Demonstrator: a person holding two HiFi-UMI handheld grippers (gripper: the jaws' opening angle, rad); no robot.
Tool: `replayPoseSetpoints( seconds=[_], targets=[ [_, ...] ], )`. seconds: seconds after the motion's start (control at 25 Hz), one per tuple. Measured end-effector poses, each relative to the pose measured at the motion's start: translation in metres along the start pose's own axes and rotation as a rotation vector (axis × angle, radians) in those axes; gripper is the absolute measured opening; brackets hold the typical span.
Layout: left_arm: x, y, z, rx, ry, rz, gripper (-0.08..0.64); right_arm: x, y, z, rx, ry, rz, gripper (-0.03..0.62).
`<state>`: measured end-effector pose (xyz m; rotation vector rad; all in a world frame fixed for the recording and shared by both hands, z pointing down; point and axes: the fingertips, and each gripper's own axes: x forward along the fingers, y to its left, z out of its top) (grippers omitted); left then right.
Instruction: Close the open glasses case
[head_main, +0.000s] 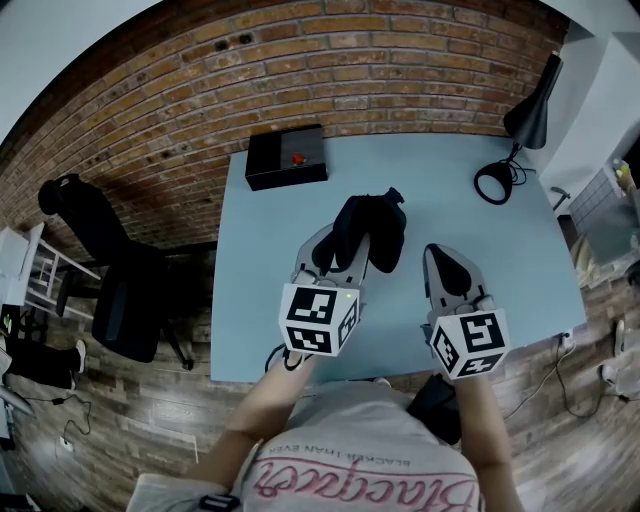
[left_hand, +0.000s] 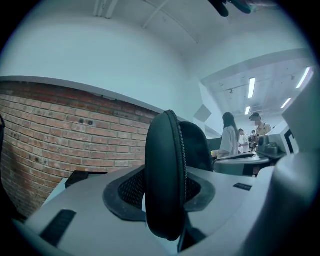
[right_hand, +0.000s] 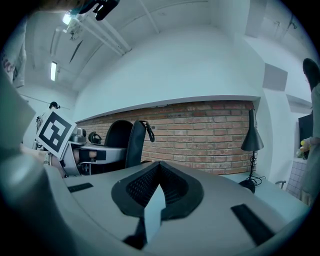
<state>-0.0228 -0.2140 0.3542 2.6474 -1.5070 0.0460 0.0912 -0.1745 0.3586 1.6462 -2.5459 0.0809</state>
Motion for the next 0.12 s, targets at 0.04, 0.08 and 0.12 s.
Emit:
replayPoseSetpoints(
  seconds=[0.04, 0.08, 0.12],
  targets=[
    [0.0003, 0.0000, 0.0000, 0.000, -0.001, -0.001, 0.146, 0.0002, 0.0002, -0.0003, 0.000, -0.001, 0.000, 0.018],
    [0.0006, -0.0001, 0.0000, -0.001, -0.003, -0.001, 0.146, 0.0003, 0.0003, -0.0006, 0.000, -0.001, 0.000, 0.018],
    [0.0009, -0.0001, -0.0001, -0.001, -0.004, -0.002, 0.146, 0.0005, 0.0004, -0.0009, 0.001, -0.002, 0.000, 0.018]
  ],
)
